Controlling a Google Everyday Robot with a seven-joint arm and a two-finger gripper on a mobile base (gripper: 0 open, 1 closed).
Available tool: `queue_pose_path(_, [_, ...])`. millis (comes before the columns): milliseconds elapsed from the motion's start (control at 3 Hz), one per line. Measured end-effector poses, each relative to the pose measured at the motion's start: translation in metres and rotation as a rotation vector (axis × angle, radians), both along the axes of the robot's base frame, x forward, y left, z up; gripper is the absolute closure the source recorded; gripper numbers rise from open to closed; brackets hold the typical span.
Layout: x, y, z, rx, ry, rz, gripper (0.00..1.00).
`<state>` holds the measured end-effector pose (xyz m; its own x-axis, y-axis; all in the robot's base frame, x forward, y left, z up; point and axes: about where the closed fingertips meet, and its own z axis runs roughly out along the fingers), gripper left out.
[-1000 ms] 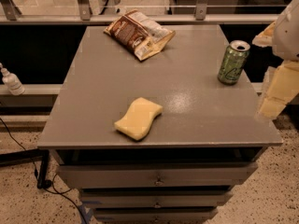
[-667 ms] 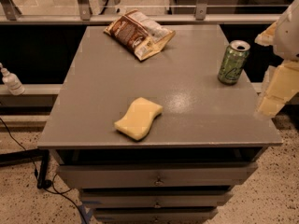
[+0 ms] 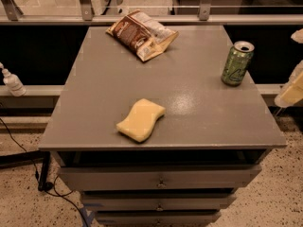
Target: Pick green can
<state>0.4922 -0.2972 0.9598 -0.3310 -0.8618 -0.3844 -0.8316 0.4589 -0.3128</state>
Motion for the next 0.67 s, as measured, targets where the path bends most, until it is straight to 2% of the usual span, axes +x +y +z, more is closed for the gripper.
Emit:
queue_pose_path(333, [0.034, -0.033, -0.007, 0.143, -0.095, -0.059, 0.00])
queue_pose_path(667, [0.068, -0.048, -0.017, 0.309, -0.177, -0.090, 0.00])
